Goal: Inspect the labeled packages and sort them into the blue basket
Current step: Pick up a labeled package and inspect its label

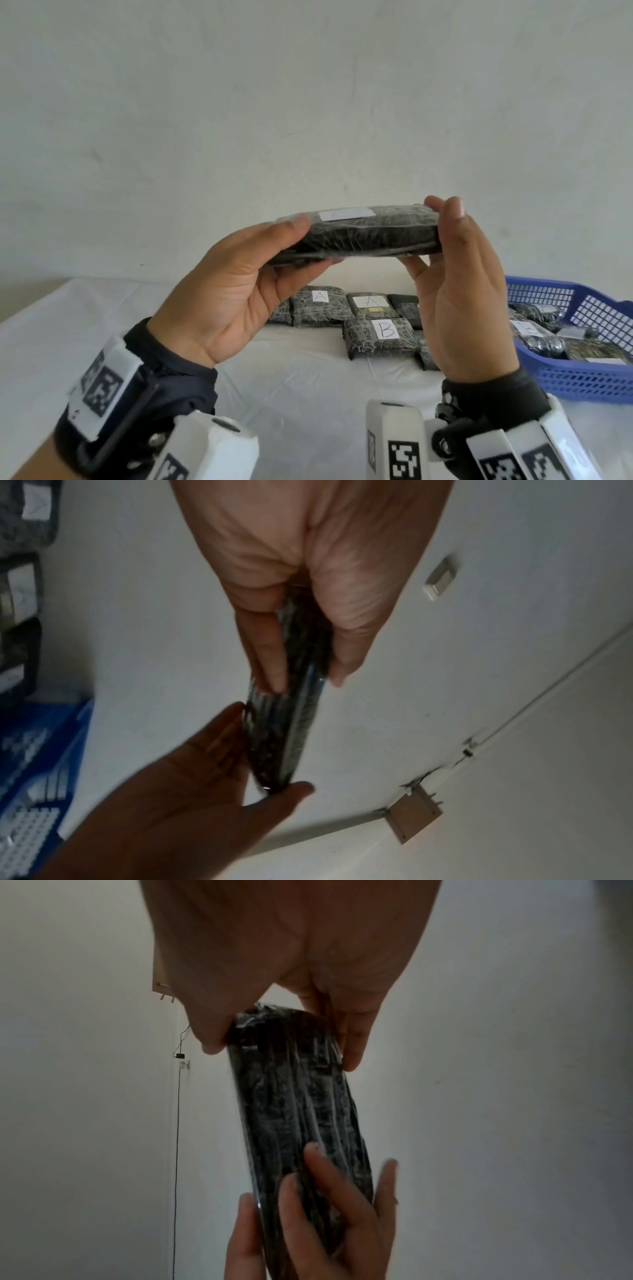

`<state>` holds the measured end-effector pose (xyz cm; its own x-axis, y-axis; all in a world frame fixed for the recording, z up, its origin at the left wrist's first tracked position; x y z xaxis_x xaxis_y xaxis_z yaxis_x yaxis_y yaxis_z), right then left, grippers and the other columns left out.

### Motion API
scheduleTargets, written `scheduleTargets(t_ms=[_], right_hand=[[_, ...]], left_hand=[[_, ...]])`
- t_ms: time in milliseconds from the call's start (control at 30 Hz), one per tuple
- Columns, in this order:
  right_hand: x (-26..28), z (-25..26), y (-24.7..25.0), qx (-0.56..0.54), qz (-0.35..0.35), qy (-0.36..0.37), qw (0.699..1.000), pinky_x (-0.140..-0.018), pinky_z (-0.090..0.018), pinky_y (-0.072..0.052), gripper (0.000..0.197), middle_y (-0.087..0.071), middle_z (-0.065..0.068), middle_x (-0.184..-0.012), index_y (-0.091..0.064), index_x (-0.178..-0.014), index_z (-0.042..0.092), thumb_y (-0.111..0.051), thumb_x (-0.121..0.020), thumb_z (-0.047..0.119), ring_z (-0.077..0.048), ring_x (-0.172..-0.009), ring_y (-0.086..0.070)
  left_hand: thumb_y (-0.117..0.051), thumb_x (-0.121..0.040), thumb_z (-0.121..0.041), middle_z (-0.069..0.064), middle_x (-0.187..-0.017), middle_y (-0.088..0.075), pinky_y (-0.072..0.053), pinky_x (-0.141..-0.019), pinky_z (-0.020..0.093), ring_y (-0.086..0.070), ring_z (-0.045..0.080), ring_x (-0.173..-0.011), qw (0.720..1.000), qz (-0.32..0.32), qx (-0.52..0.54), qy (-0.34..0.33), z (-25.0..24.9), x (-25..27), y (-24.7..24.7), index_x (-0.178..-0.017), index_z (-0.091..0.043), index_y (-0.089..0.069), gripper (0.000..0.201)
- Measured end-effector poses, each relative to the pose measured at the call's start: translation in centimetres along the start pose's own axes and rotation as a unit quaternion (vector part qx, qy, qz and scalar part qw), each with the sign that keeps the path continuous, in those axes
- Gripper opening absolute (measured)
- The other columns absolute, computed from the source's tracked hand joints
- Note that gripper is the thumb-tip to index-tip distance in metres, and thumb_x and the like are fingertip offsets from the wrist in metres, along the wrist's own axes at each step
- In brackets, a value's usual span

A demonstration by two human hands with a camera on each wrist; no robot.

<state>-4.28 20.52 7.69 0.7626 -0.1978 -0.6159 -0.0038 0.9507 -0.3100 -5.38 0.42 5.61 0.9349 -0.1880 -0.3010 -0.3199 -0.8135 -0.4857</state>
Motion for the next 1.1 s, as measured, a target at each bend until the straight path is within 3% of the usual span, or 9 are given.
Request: scheduleTargets(t_ms=[100,200,333,467,600,767,900,1000,1100], right_hand=[[0.1,-0.2,0.0,-0.014,-0.014,-0.006,1.0,-0.1,-0.047,-0.058,0.047,-0.075,0.009,-0.088,-0.07,-0.095,0.019,-0.066,-0.074,0.061,-0.014,-0.101,-0.073],[0.3,-1.3,-0.8,-0.001,0.003,-0.044,0.999,-0.1,-0.047,-0.059,0.037,-0.077,0.001,-0.09,-0.071,-0.083,0.02,-0.061,-0.086,0.055,-0.019,-0.104,-0.075],[0.5,-1.9,-1.7,0.033,0.014,-0.053,0.998,-0.109,-0.045,-0.052,0.044,-0.074,0.009,-0.098,-0.069,-0.095,0.027,-0.076,-0.08,0.068,-0.011,-0.107,-0.07],[0.3,-2.0,-1.0,0.028,-0.011,-0.036,0.999,-0.112,-0.055,-0.048,0.032,-0.073,0.001,-0.1,-0.071,-0.094,0.028,-0.079,-0.076,0.054,-0.018,-0.103,-0.068],[0.3,-1.7,-1.2,0.01,-0.005,-0.033,0.999,-0.099,-0.038,-0.054,0.047,-0.072,0.013,-0.088,-0.057,-0.118,0.024,-0.079,-0.08,0.04,-0.01,-0.094,-0.069],[1.0,-0.5,-1.6,0.076,-0.033,0.025,0.996,-0.084,-0.028,-0.054,0.043,-0.066,0.012,-0.09,-0.052,-0.111,0.02,-0.079,-0.081,0.035,-0.009,-0.088,-0.065],[1.6,-0.9,-2.4,0.088,-0.027,0.018,0.996,-0.086,-0.028,-0.056,0.066,-0.068,0.0,-0.101,-0.046,-0.116,0.026,-0.093,-0.071,0.04,-0.015,-0.092,-0.069],[1.9,-0.8,-2.6,0.096,-0.038,0.03,0.994,-0.084,-0.026,-0.054,0.066,-0.068,0.004,-0.097,-0.045,-0.115,0.026,-0.092,-0.072,0.041,-0.011,-0.089,-0.069],[1.9,-1.1,-2.6,0.101,-0.034,0.028,0.994,-0.088,-0.029,-0.054,0.067,-0.067,0.007,-0.098,-0.042,-0.116,0.028,-0.09,-0.073,0.045,-0.008,-0.09,-0.068]], left_hand=[[-0.075,-0.08,-0.039,0.004,-0.105,-0.078,-0.062,-0.092,0.034,-0.074,0.018,-0.102,0.998,-0.025,-0.037,-0.053,-0.1,-0.3,0.4,-0.091,-0.016,-0.078,0.025],[-0.084,-0.081,-0.038,-0.008,-0.097,-0.076,-0.053,-0.106,0.037,-0.071,0.005,-0.1,0.993,-0.053,-0.054,-0.095,-0.2,-0.5,1.0,-0.081,-0.027,-0.076,0.013],[-0.079,-0.078,-0.029,-0.004,-0.095,-0.077,-0.058,-0.1,0.031,-0.072,0.008,-0.098,0.991,-0.056,-0.044,-0.111,0.1,-0.7,1.2,-0.077,-0.024,-0.08,0.005],[-0.082,-0.072,-0.031,0.001,-0.089,-0.074,-0.058,-0.1,0.038,-0.071,0.015,-0.092,0.992,-0.051,-0.041,-0.104,0.5,-0.9,1.5,-0.081,-0.019,-0.073,0.018],[-0.075,-0.083,-0.03,0.004,-0.099,-0.076,-0.057,-0.103,0.043,-0.073,0.018,-0.101,0.99,-0.064,-0.067,-0.109,0.6,-0.8,1.6,-0.103,-0.009,-0.069,0.029],[-0.084,-0.07,-0.04,0.009,-0.108,-0.077,-0.054,-0.107,0.044,-0.073,0.02,-0.109,0.983,-0.061,-0.118,-0.126,0.2,-0.4,1.1,-0.107,-0.009,-0.073,0.051],[-0.088,-0.064,-0.037,0.014,-0.106,-0.077,-0.05,-0.111,0.055,-0.073,0.025,-0.106,0.978,-0.086,-0.119,-0.145,0.0,-0.3,1.5,-0.114,0.002,-0.068,0.066],[-0.088,-0.066,-0.041,0.014,-0.109,-0.077,-0.049,-0.11,0.06,-0.071,0.024,-0.109,0.976,-0.082,-0.14,-0.145,0.1,-0.3,1.4,-0.114,-0.003,-0.073,0.063],[-0.09,-0.064,-0.045,0.015,-0.115,-0.076,-0.051,-0.109,0.055,-0.073,0.028,-0.113,0.973,-0.099,-0.139,-0.155,0.1,-0.2,1.7,-0.127,0.005,-0.062,0.086]])
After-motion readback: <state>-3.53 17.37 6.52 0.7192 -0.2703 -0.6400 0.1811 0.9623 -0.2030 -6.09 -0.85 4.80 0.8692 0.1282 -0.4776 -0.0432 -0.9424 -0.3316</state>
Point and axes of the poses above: each hand's wrist, its own x-axis away from the middle knuckle, its own y-axis out of the back of the hand, z = x × y, the point moved 10 cm from there along -x, towards the middle knuckle
